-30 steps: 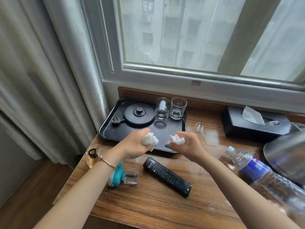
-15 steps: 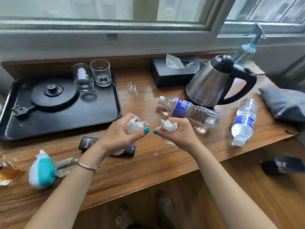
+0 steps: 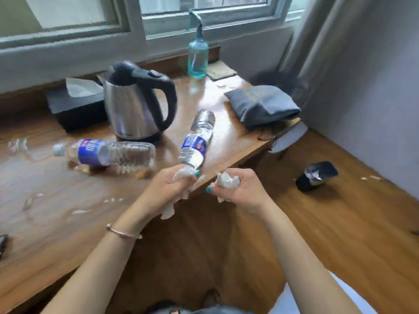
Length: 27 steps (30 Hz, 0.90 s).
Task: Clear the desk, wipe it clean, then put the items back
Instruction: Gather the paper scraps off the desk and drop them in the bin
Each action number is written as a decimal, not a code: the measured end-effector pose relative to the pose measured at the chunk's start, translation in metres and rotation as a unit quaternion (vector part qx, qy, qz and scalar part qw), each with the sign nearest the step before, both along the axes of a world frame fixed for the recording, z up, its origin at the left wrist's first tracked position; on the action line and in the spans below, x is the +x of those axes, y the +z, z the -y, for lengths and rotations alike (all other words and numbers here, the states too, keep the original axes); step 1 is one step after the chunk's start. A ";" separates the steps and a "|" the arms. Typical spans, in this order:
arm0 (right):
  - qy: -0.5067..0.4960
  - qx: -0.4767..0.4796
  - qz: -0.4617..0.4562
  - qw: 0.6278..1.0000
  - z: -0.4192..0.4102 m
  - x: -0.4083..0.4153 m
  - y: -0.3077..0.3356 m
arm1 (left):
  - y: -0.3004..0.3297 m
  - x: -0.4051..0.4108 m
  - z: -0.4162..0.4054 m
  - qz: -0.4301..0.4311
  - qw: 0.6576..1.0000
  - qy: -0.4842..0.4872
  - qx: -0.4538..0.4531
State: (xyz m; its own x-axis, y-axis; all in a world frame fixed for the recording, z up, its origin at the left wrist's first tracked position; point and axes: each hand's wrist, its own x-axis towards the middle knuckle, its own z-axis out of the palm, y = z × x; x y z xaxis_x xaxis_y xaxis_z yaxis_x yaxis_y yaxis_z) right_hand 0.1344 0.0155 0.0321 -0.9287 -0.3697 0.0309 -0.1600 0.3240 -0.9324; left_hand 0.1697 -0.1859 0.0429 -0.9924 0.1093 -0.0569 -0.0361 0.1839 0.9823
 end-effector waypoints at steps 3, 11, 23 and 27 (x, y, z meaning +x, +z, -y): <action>-0.038 0.048 0.007 0.998 -0.063 -0.007 -0.004 | -0.007 -0.023 -0.066 0.007 0.999 -0.024 0.025; -0.195 0.003 0.038 0.980 -0.198 -0.045 -0.022 | -0.021 -0.101 -0.212 0.018 0.996 -0.089 -0.011; -0.410 -0.032 0.079 0.908 -0.375 -0.183 -0.034 | -0.039 -0.330 -0.419 -0.003 0.959 -0.282 -0.014; -0.462 -0.040 0.083 0.882 -0.426 -0.238 -0.033 | -0.051 -0.388 -0.483 0.061 0.944 -0.326 0.000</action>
State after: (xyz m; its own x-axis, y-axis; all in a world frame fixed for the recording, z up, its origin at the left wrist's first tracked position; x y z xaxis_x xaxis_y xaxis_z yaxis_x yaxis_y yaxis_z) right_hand -0.1031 0.4413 -0.0010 -0.8267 0.5441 -0.1431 0.2790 0.1757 -0.9441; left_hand -0.2180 0.2967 -0.0083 -0.7010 0.6935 -0.1664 -0.0276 0.2068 0.9780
